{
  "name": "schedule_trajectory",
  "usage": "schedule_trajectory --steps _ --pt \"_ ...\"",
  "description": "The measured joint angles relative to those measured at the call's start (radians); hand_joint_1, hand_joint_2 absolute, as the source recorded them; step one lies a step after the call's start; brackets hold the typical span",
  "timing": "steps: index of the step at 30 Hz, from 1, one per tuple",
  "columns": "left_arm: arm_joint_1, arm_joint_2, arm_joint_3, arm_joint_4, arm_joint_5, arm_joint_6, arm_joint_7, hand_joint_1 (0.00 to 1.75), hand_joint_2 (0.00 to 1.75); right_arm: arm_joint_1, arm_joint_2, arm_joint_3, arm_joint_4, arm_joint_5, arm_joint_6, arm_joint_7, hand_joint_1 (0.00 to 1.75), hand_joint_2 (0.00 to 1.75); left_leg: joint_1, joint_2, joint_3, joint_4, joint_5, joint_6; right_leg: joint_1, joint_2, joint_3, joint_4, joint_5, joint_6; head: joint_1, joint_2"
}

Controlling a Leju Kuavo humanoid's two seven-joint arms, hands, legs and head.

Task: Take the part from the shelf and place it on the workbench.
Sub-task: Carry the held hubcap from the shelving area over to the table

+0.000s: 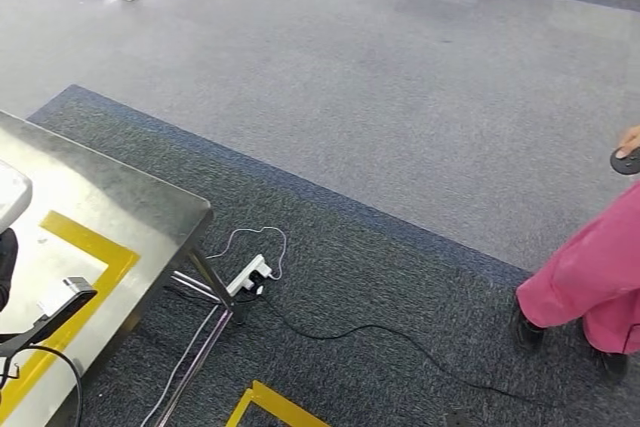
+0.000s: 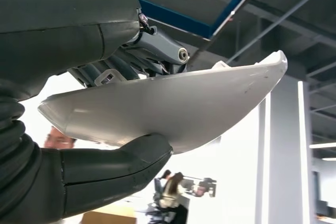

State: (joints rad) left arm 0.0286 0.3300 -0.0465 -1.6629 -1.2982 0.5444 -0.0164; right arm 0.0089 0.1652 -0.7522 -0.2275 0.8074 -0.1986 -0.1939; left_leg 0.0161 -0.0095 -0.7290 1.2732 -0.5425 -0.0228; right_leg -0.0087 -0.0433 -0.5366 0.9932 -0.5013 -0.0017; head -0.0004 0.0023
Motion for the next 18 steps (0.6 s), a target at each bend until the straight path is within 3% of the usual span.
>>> schedule_trajectory --steps 1,3,5,7,9,11,13,15,18 --pt "0.000 0.000 0.000 0.000 0.000 0.000 0.000 1.75 1.75 0.000 0.000 0.000 0.000 0.000 0.000 0.000 0.00 1.75 0.001 0.011 0.030 -0.059 0.036 -0.001 0.000 -0.014 0.005 0.000 -0.004 0.002 0.000 0.000" --pt "-0.003 -0.001 0.000 0.001 0.000 0.000 0.000 1.75 1.75 -0.001 0.000 -0.001 0.000 0.000 0.001 0.000 0.00 1.75 -0.003 0.057 0.099 -0.191 0.086 0.004 0.003 -0.037 0.014 0.001 -0.013 0.011 0.000 0.000" --pt "-0.007 -0.001 0.000 0.001 0.000 0.001 0.000 1.75 1.75 -0.003 0.000 -0.001 0.000 0.001 0.001 0.000 0.00 1.75 -0.013 0.080 0.125 -0.246 0.091 0.016 0.008 -0.058 0.021 0.001 -0.020 0.022 0.001 0.000" --pt "-0.008 -0.001 0.000 0.001 0.000 0.002 0.001 1.75 1.75 -0.005 0.000 -0.002 0.000 0.001 0.002 0.000 0.00 1.75 -0.016 0.059 0.124 -0.250 0.090 0.030 0.009 -0.077 0.028 -0.001 -0.026 0.033 0.002 0.000" --pt "-0.010 -0.001 0.000 0.001 -0.001 0.003 0.001 1.75 1.75 -0.008 0.000 -0.003 0.000 0.001 0.002 -0.001 0.00 1.75 -0.012 0.037 0.129 -0.257 0.092 0.043 0.004 -0.044 0.021 0.024 -0.048 0.044 0.004 0.000" --pt "-0.016 -0.002 -0.001 0.001 -0.003 0.004 0.001 1.75 1.75 -0.008 0.000 -0.004 -0.001 0.002 0.003 -0.002 0.00 1.75 -0.009 0.017 0.132 -0.260 0.093 0.053 0.000 0.017 -0.032 0.130 -0.101 0.048 0.010 0.000" --pt "-0.018 -0.004 -0.003 0.003 -0.009 0.005 0.001 1.75 1.75 -0.004 0.000 -0.005 -0.001 0.006 0.005 -0.002 0.00 1.75 -0.009 -0.008 0.131 -0.260 0.092 0.057 -0.001 0.039 -0.110 0.267 -0.147 0.049 0.013 0.000" --pt "-0.019 -0.005 -0.004 0.007 -0.014 0.006 0.001 1.75 1.75 -0.001 0.000 -0.006 -0.001 0.010 0.009 -0.002 0.00 1.75 -0.009 -0.033 0.132 -0.260 0.092 0.057 -0.001 0.042 -0.146 0.309 -0.137 0.048 0.013 0.000" --pt "-0.019 -0.005 -0.005 0.008 -0.016 0.006 0.002 1.75 1.75 -0.001 0.000 -0.006 -0.001 0.011 0.011 -0.002 0.00 1.75 -0.009 -0.043 0.133 -0.259 0.092 0.057 -0.001 0.042 -0.146 0.294 -0.116 0.047 0.013 0.000"
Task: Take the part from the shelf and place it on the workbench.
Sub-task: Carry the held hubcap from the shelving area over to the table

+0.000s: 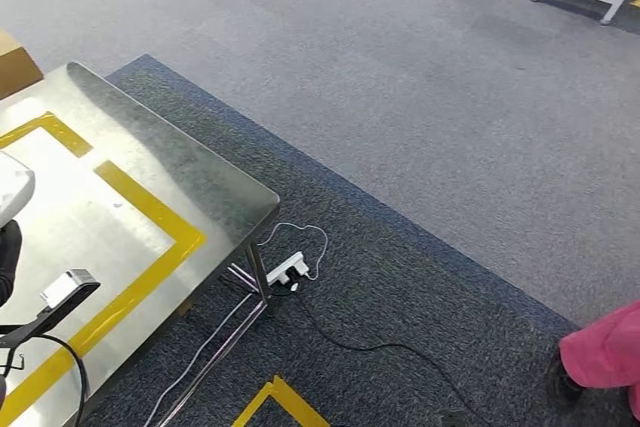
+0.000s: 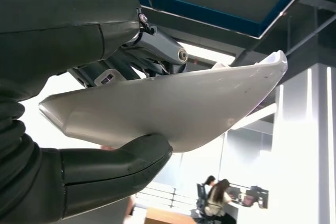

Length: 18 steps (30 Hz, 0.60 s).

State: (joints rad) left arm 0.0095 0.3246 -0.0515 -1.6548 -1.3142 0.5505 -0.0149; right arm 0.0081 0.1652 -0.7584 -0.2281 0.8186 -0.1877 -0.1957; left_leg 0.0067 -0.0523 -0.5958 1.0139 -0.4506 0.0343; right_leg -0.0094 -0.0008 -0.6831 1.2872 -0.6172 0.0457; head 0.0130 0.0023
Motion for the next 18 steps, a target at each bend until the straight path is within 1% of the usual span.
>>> schedule_trajectory --steps 1,2,3,4,5,6,7,8,9,10,11,12,13,14,15,16,17,18 --pt "0.000 0.000 0.000 0.000 0.000 0.000 0.000 1.75 1.75 0.000 0.000 0.000 0.000 0.000 0.000 0.000 0.00 1.75 0.000 -0.001 0.000 0.000 0.000 0.000 0.000 0.000 0.001 -0.003 0.002 0.000 0.000 0.000" --pt "0.000 0.000 0.000 0.000 -0.001 0.000 0.000 1.75 1.75 0.000 0.000 0.000 0.000 0.000 0.000 0.000 0.00 1.75 0.000 -0.003 0.000 0.000 0.000 0.000 0.000 0.001 0.005 -0.015 0.011 0.000 0.000 0.000" --pt "-0.001 0.000 0.000 0.001 -0.002 0.000 0.000 1.75 1.75 0.000 0.000 0.000 0.000 0.001 0.001 0.000 0.00 1.75 0.000 -0.007 0.001 0.000 0.000 0.000 0.000 0.002 0.013 -0.037 0.026 -0.001 0.000 0.000" --pt "-0.008 0.000 0.000 0.002 -0.004 0.000 0.000 1.75 1.75 -0.001 0.000 -0.002 0.000 0.001 0.002 -0.001 0.00 1.75 0.001 -0.023 -0.001 0.004 -0.001 -0.005 -0.003 0.024 0.044 -0.105 0.055 -0.003 -0.001 0.000" --pt "-0.017 0.001 -0.001 0.006 -0.006 0.000 0.001 1.75 1.75 -0.003 0.000 -0.006 0.000 0.002 0.004 -0.003 0.00 1.75 0.003 -0.045 -0.005 0.005 0.000 -0.015 -0.004 0.041 0.073 -0.172 0.082 -0.008 -0.001 0.000" --pt "-0.027 0.002 -0.001 0.009 -0.007 -0.001 0.001 1.75 1.75 -0.005 0.000 -0.009 0.000 0.003 0.005 -0.006 0.00 1.75 0.005 -0.069 -0.009 0.005 0.001 -0.026 -0.006 0.053 0.101 -0.231 0.104 -0.016 -0.002 0.000" --pt "-0.038 0.005 -0.002 0.014 -0.007 -0.002 0.001 1.75 1.75 -0.007 0.000 -0.013 0.000 0.004 0.007 -0.009 0.00 1.75 0.006 -0.079 -0.014 0.010 0.000 -0.037 -0.008 0.061 0.127 -0.282 0.121 -0.024 -0.002 0.000" --pt "-0.045 0.008 -0.002 0.018 -0.006 -0.003 0.001 1.75 1.75 -0.008 0.000 -0.015 0.000 0.005 0.007 -0.011 0.00 1.75 0.007 -0.064 -0.022 0.023 -0.008 -0.045 -0.008 0.044 0.130 -0.285 0.123 -0.032 -0.005 0.000" --pt "-0.053 0.010 -0.002 0.021 -0.005 -0.004 0.001 1.75 1.75 -0.009 0.000 -0.016 -0.001 0.005 0.007 -0.012 0.00 1.75 0.005 -0.035 -0.037 0.056 -0.028 -0.049 -0.009 0.030 0.134 -0.290 0.125 -0.038 -0.009 0.000" --pt "-0.060 0.012 -0.003 0.025 -0.005 -0.005 0.001 1.75 1.75 -0.009 0.000 -0.017 -0.001 0.005 0.008 -0.013 0.00 1.75 0.004 0.000 -0.061 0.109 -0.056 -0.052 -0.008 0.016 0.136 -0.292 0.124 -0.042 -0.012 0.000" --pt "-0.067 0.012 -0.003 0.028 -0.005 -0.006 0.001 1.75 1.75 -0.008 0.000 -0.017 -0.001 0.005 0.008 -0.013 0.00 1.75 0.005 0.024 -0.092 0.176 -0.088 -0.056 -0.006 0.002 0.138 -0.292 0.122 -0.046 -0.015 0.000" --pt "-0.070 0.012 -0.004 0.032 -0.004 -0.007 0.001 1.75 1.75 -0.007 0.000 -0.017 0.000 0.005 0.009 -0.013 0.00 1.75 0.006 0.035 -0.121 0.237 -0.111 -0.059 -0.005 -0.013 0.139 -0.292 0.120 -0.047 -0.015 0.000" --pt "-0.071 0.012 -0.004 0.037 -0.003 -0.008 0.001 1.75 1.75 -0.007 0.000 -0.018 0.000 0.005 0.009 -0.013 0.00 1.75 0.007 0.039 -0.139 0.274 -0.118 -0.060 -0.005 -0.027 0.140 -0.291 0.118 -0.047 -0.015 0.000" --pt "-0.071 0.013 -0.004 0.041 -0.003 -0.009 0.001 1.75 1.75 -0.007 0.000 -0.018 0.000 0.005 0.009 -0.013 0.00 1.75 0.007 0.042 -0.139 0.276 -0.106 -0.061 -0.005 -0.041 0.142 -0.291 0.115 -0.047 -0.015 0.000" --pt "-0.073 0.014 -0.004 0.045 -0.002 -0.010 0.001 1.75 1.75 -0.008 0.001 -0.018 0.000 0.005 0.009 -0.013 0.00 1.75 0.007 0.046 -0.119 0.237 -0.077 -0.060 -0.005 -0.054 0.146 -0.291 0.112 -0.045 -0.015 0.000" --pt "-0.075 0.015 -0.003 0.048 -0.001 -0.011 0.001 1.75 1.75 -0.009 0.001 -0.019 0.000 0.005 0.009 -0.013 0.00 1.75 0.006 0.059 -0.085 0.170 -0.040 -0.057 -0.004 -0.067 0.152 -0.291 0.108 -0.043 -0.015 0.000" --pt "-0.079 0.017 -0.003 0.050 0.000 -0.011 0.001 1.75 1.75 -0.009 0.002 -0.020 0.000 0.005 0.009 -0.013 0.00 1.75 0.001 0.083 -0.049 0.103 -0.016 -0.054 -0.002 -0.078 0.157 -0.291 0.103 -0.040 -0.016 0.000" --pt "-0.084 0.018 -0.004 0.052 0.000 -0.012 0.001 1.75 1.75 -0.009 0.003 -0.021 0.000 0.005 0.009 -0.013 0.00 1.75 -0.004 0.104 -0.022 0.050 -0.001 -0.047 0.001 -0.089 0.161 -0.291 0.099 -0.035 -0.016 0.000"
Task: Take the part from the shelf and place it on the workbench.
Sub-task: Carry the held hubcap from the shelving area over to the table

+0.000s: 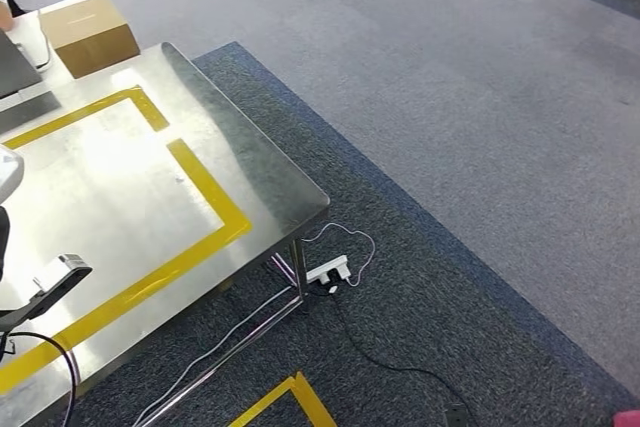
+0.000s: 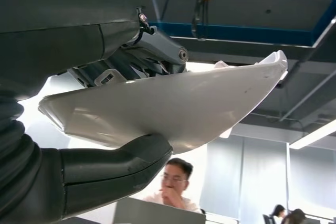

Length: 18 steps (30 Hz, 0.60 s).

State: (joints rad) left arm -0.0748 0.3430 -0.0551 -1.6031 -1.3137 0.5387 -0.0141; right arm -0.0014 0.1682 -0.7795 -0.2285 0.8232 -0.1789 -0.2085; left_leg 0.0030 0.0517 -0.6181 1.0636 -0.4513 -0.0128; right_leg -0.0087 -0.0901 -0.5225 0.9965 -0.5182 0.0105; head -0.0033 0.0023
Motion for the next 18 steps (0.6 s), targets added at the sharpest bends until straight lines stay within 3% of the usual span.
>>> schedule_trajectory --steps 2,4,6,8,10,11,13,15,17,18 --pt "-0.009 0.002 0.000 0.003 0.001 -0.001 -0.001 1.75 1.75 -0.001 0.002 -0.002 0.000 0.000 0.000 0.000 0.00 1.75 -0.010 0.019 0.015 -0.038 -0.003 0.013 0.006 -0.023 0.005 0.000 -0.007 0.010 0.001 0.000" --pt "-0.011 0.003 0.000 0.007 0.001 -0.001 -0.001 1.75 1.75 -0.004 0.003 -0.002 0.000 0.000 0.000 0.001 0.00 1.75 -0.008 -0.005 0.014 -0.044 -0.001 0.025 0.007 -0.037 0.010 -0.001 -0.015 0.021 0.002 0.000" --pt "-0.017 0.004 0.000 0.009 0.000 -0.001 -0.003 1.75 1.75 -0.008 0.004 -0.003 0.000 0.000 0.000 0.000 0.00 1.75 -0.002 -0.027 0.017 -0.050 0.001 0.037 0.005 0.007 -0.004 0.036 -0.043 0.031 0.004 0.000" --pt "-0.024 0.002 -0.002 0.011 0.000 -0.002 -0.004 1.75 1.75 -0.009 0.004 -0.003 0.000 -0.001 0.000 0.000 0.00 1.75 0.002 -0.049 0.018 -0.051 0.002 0.045 0.003 0.068 -0.065 0.159 -0.100 0.035 0.009 0.000" --pt "-0.026 0.000 -0.004 0.015 0.000 -0.002 -0.005 1.75 1.75 -0.006 0.004 -0.005 0.000 -0.002 0.001 0.000 0.00 1.75 0.001 -0.076 0.018 -0.051 0.001 0.048 0.003 0.086 -0.139 0.283 -0.134 0.035 0.012 0.000" --pt "-0.026 -0.001 -0.006 0.018 0.000 -0.002 -0.006 1.75 1.75 -0.004 0.004 -0.006 0.000 -0.003 0.002 -0.001 0.00 1.75 0.001 -0.090 0.019 -0.051 0.001 0.048 0.003 0.089 -0.157 0.300 -0.125 0.033 0.012 0.000" --pt "-0.026 -0.001 -0.010 0.021 -0.002 -0.002 -0.007 1.75 1.75 -0.002 0.004 -0.010 0.000 -0.004 0.005 -0.004 0.00 1.75 0.001 -0.120 0.022 -0.050 0.000 0.047 0.003 0.102 -0.135 0.212 -0.049 0.027 0.013 0.000" --pt "-0.028 -0.001 -0.013 0.022 -0.003 -0.002 -0.007 1.75 1.75 -0.002 0.004 -0.012 0.000 -0.004 0.006 -0.006 0.00 1.75 0.002 -0.148 0.022 -0.048 -0.002 0.042 -0.002 0.159 -0.082 0.074 0.018 0.017 0.012 0.000" --pt "-0.030 -0.001 -0.015 0.023 -0.003 -0.001 -0.007 1.75 1.75 -0.002 0.004 -0.016 0.000 -0.003 0.006 -0.007 0.00 1.75 0.007 -0.174 0.014 -0.048 0.000 0.029 -0.004 0.194 -0.053 0.015 0.030 0.010 0.012 0.000" --pt "-0.029 0.000 -0.016 0.024 -0.003 0.000 -0.007 1.75 1.75 -0.002 0.004 -0.018 0.000 -0.002 0.006 -0.007 0.00 1.75 0.010 -0.188 0.011 -0.049 0.003 0.021 -0.002 0.185 -0.047 0.009 0.029 0.007 0.012 0.000"
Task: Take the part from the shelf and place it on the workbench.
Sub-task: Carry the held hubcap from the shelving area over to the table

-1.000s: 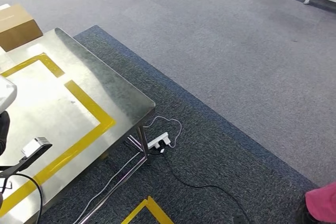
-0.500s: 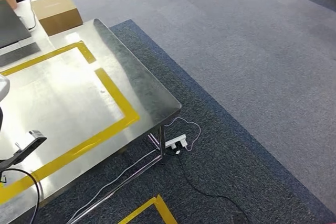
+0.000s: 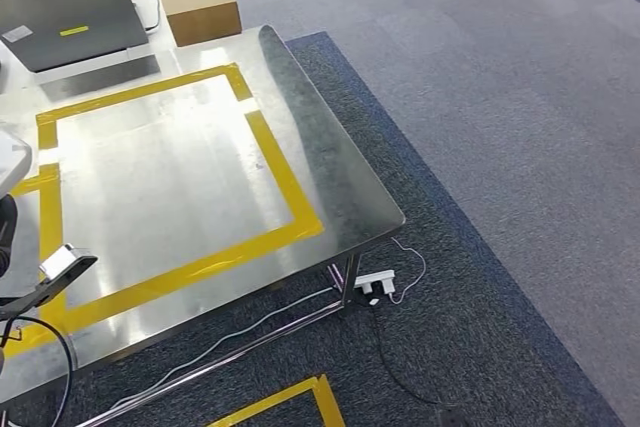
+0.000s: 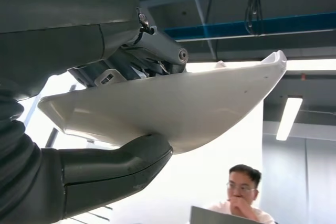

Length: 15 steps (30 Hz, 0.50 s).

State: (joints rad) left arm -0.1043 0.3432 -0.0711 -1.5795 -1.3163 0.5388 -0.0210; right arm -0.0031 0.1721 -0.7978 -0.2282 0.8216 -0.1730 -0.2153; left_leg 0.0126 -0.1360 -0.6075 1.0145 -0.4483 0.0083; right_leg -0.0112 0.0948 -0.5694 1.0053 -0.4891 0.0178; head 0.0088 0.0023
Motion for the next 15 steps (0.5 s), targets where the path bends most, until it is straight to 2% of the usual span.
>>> schedule_trajectory --steps 1,2,3,5,6,7,8,9,10,11,12,13,14,15 --pt "0.002 0.002 0.000 0.000 0.000 0.001 0.000 1.75 1.75 0.000 0.001 -0.002 0.000 0.001 0.000 0.000 0.00 1.75 0.003 -0.009 -0.002 -0.001 0.001 -0.007 -0.001 -0.014 0.003 -0.003 0.002 -0.005 0.000 0.000" --pt "0.003 0.003 0.000 0.000 0.000 0.002 0.000 1.75 1.75 0.000 0.002 -0.003 0.000 0.002 -0.001 0.000 0.00 1.75 0.002 0.000 -0.006 0.005 -0.003 -0.012 -0.002 -0.028 0.008 -0.008 0.004 -0.010 -0.001 0.000" --pt "0.001 0.005 0.000 0.000 0.000 0.002 0.000 1.75 1.75 0.000 0.002 -0.003 0.000 0.002 -0.001 -0.001 0.00 1.75 0.000 0.024 -0.015 0.027 -0.016 -0.017 -0.004 -0.044 0.013 -0.014 0.005 -0.016 -0.004 0.000" --pt "-0.003 0.006 -0.001 0.000 0.002 0.003 0.000 1.75 1.75 0.001 0.002 -0.004 -0.001 0.003 -0.002 -0.002 0.00 1.75 -0.002 0.092 -0.064 0.131 -0.071 -0.027 -0.004 -0.075 0.021 -0.019 0.003 -0.025 -0.011 0.000" --pt "-0.004 0.005 -0.002 0.000 0.002 0.003 0.000 1.75 1.75 0.001 0.002 -0.005 -0.001 0.004 -0.002 -0.002 0.00 1.75 0.000 0.111 -0.097 0.199 -0.100 -0.031 -0.002 -0.091 0.023 -0.019 0.001 -0.027 -0.014 0.000" --pt "-0.003 0.005 -0.003 0.000 0.003 0.003 0.000 1.75 1.75 0.002 0.002 -0.006 -0.001 0.004 -0.002 -0.002 0.00 1.75 0.002 0.120 -0.123 0.253 -0.118 -0.035 -0.001 -0.107 0.024 -0.019 -0.002 -0.028 -0.014 0.000" --pt "-0.001 0.004 -0.004 0.000 0.003 0.003 0.000 1.75 1.75 0.002 0.002 -0.007 -0.001 0.004 -0.002 -0.002 0.00 1.75 0.004 0.124 -0.134 0.275 -0.118 -0.037 -0.001 -0.123 0.026 -0.018 -0.004 -0.027 -0.014 0.000" --pt "0.000 0.004 -0.004 0.000 0.003 0.003 0.000 1.75 1.75 0.002 0.002 -0.008 -0.001 0.005 -0.002 -0.001 0.00 1.75 0.006 0.128 -0.125 0.258 -0.099 -0.038 -0.001 -0.138 0.028 -0.018 -0.007 -0.026 -0.014 0.000" --pt "0.000 0.004 -0.004 0.001 0.003 0.003 0.000 1.75 1.75 0.002 0.002 -0.008 -0.001 0.005 -0.002 -0.001 0.00 1.75 0.006 0.136 -0.096 0.204 -0.066 -0.038 -0.001 -0.152 0.033 -0.018 -0.011 -0.024 -0.014 0.000" --pt "0.000 0.004 -0.004 0.001 0.003 0.003 0.000 1.75 1.75 0.002 0.002 -0.008 -0.001 0.005 -0.002 -0.001 0.00 1.75 0.005 0.157 -0.057 0.131 -0.033 -0.036 0.000 -0.164 0.038 -0.018 -0.015 -0.021 -0.014 0.000" --pt "-0.001 0.004 -0.004 0.001 0.003 0.003 0.000 1.75 1.75 0.001 0.002 -0.008 -0.001 0.005 -0.002 -0.002 0.00 1.75 0.000 0.182 -0.022 0.066 -0.011 -0.031 0.003 -0.176 0.042 -0.017 -0.019 -0.016 -0.014 0.000" --pt "-0.002 0.004 -0.004 0.001 0.003 0.003 0.000 1.75 1.75 0.001 0.002 -0.008 -0.001 0.005 -0.002 -0.002 0.00 1.75 -0.004 0.201 0.001 0.021 0.000 -0.024 0.007 -0.186 0.046 -0.016 -0.023 -0.011 -0.014 0.000" --pt "-0.003 0.004 -0.004 0.001 0.003 0.003 0.000 1.75 1.75 0.000 0.002 -0.008 -0.001 0.005 -0.002 -0.002 0.00 1.75 -0.008 0.211 0.011 0.000 0.000 -0.018 0.010 -0.197 0.049 -0.016 -0.027 -0.006 -0.014 0.000" --pt "-0.003 0.004 -0.004 0.001 0.003 0.003 0.000 1.75 1.75 -0.001 0.002 -0.009 -0.001 0.005 -0.002 -0.002 0.00 1.75 -0.012 0.204 0.010 -0.002 -0.004 -0.011 0.012 -0.209 0.051 -0.016 -0.030 0.000 -0.014 0.000"
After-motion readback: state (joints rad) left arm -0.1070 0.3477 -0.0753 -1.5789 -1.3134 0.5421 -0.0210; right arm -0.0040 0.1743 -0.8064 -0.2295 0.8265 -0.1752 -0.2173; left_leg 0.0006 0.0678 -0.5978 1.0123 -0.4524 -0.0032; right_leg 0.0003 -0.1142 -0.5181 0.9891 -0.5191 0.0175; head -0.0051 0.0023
